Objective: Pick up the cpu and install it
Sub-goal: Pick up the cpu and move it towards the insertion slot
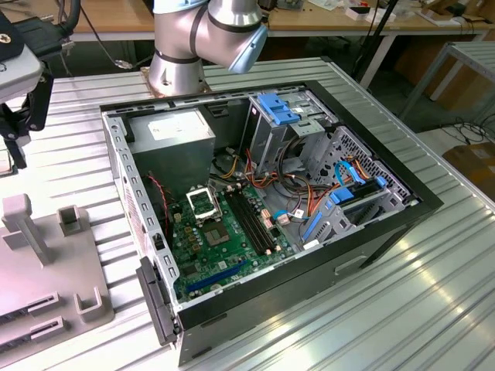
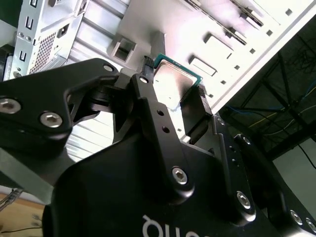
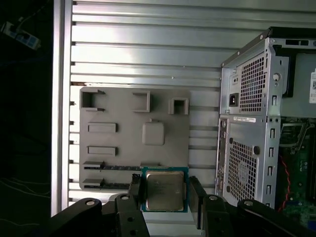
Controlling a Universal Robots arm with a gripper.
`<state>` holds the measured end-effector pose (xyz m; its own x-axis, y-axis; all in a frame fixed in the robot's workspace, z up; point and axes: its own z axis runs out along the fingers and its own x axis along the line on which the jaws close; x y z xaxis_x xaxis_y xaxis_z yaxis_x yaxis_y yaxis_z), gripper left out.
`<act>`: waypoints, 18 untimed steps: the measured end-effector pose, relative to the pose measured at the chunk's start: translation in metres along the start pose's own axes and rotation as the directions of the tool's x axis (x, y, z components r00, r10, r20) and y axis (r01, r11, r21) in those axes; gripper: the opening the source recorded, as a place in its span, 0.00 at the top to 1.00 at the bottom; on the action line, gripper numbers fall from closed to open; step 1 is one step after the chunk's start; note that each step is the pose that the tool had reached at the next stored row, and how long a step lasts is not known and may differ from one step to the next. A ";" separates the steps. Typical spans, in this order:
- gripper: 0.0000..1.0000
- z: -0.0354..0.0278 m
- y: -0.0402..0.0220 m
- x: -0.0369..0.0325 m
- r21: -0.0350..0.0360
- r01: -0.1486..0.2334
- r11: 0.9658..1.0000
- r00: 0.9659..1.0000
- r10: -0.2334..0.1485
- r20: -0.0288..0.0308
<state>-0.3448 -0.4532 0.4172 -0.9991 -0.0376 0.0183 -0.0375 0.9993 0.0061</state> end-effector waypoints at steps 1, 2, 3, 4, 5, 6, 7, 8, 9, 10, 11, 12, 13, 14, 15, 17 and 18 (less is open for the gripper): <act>0.52 0.0001 0.0000 -0.0006 0.000 0.000 1.000 1.000 0.000 0.000; 0.52 0.0001 -0.0001 -0.0016 0.000 0.000 1.000 1.000 0.000 0.000; 0.52 0.0001 -0.0001 -0.0024 0.000 0.000 1.000 1.000 0.000 0.000; 0.52 0.0001 -0.0001 -0.0033 0.000 0.000 1.000 1.000 0.000 0.000; 0.52 0.0002 -0.0002 -0.0048 0.000 0.000 1.000 1.000 0.000 0.000; 0.52 0.0002 -0.0002 -0.0057 0.000 0.000 1.000 1.000 0.000 0.000; 0.52 0.0002 -0.0003 -0.0073 -0.001 0.000 1.000 1.000 0.000 0.000; 0.52 0.0001 -0.0004 -0.0086 -0.001 0.000 1.000 1.000 0.000 0.000; 0.52 0.0001 -0.0005 -0.0093 -0.001 0.000 1.000 1.000 0.000 0.000; 0.52 0.0001 -0.0007 -0.0095 -0.001 0.000 1.000 1.000 0.000 0.000; 0.52 0.0001 -0.0008 -0.0102 -0.002 0.000 1.000 1.000 0.000 0.000; 0.52 0.0001 -0.0009 -0.0106 -0.002 0.000 1.000 1.000 0.000 0.000; 0.52 0.0001 -0.0009 -0.0109 -0.002 0.000 1.000 1.000 0.000 0.000; 0.52 0.0000 -0.0010 -0.0112 -0.001 0.000 1.000 1.000 0.000 0.000; 0.52 0.0001 -0.0011 -0.0116 -0.002 0.000 1.000 1.000 0.000 0.000; 0.52 -0.0001 -0.0022 -0.0208 -0.002 0.000 1.000 1.000 0.000 0.000; 0.52 -0.0002 -0.0025 -0.0268 -0.002 0.000 1.000 1.000 0.000 0.000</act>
<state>-0.3179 -0.4547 0.4169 -0.9991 -0.0376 0.0183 -0.0374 0.9993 0.0077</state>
